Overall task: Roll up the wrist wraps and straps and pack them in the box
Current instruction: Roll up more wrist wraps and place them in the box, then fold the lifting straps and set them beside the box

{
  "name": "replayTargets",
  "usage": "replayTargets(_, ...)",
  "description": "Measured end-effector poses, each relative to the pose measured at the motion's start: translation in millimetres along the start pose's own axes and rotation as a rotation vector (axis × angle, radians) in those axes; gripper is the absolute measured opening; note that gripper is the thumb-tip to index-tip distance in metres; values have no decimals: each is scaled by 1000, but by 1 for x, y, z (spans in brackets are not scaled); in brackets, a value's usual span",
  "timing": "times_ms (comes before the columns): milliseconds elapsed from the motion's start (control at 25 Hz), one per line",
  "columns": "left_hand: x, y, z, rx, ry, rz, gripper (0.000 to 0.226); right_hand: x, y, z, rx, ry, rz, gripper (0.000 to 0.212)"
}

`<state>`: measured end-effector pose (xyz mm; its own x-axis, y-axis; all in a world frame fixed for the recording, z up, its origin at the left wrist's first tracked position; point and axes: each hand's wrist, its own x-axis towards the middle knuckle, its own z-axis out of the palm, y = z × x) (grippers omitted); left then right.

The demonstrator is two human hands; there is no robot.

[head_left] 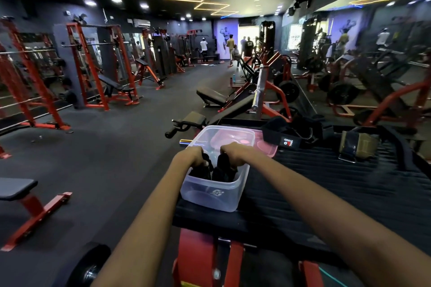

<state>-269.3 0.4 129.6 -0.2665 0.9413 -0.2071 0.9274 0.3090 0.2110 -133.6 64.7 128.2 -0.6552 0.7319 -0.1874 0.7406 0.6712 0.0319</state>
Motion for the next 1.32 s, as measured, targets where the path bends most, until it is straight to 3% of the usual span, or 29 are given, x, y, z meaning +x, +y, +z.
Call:
replayTargets(200, -1, 7, 7, -88, 105, -31, 35, -4, 3, -2, 97, -33, -35, 68)
replayTargets(320, -10, 15, 16, -102, 296, -64, 39, -18, 10, 3, 345, 196, -70, 59)
replayTargets(400, -15, 30, 15, -320, 521, 38, 40, -31, 16, 6, 581, 386, -74, 52)
replayTargets(480, -20, 59, 13, -673, 638, 171, 33, -44, 28, 9, 841, 547, -22, 45)
replayTargets(600, -26, 112, 19, -1034, 664, 268, 24, -66, 57, 14, 1098, 694, 87, 34)
replayTargets(720, -21, 161, 43, -1171, 594, 282, 21, -91, 94, 30, 1196, 769, 160, 26)
replayTargets(840, -9, 208, 87, -1137, 421, 257, 21, -118, 136, 58, 1224, 835, 284, 24)
replayTargets(960, 4, 245, 134, -926, 323, 286, 26, -141, 179, 88, 1219, 849, 430, 25)
replayTargets(1160, 29, 265, 191, -310, 327, 350, 46, -151, 248, 124, 1064, 813, 619, 28)
replayTargets(1320, 35, 264, 204, -198, 347, 350, 51, -129, 292, 130, 816, 760, 581, 37)
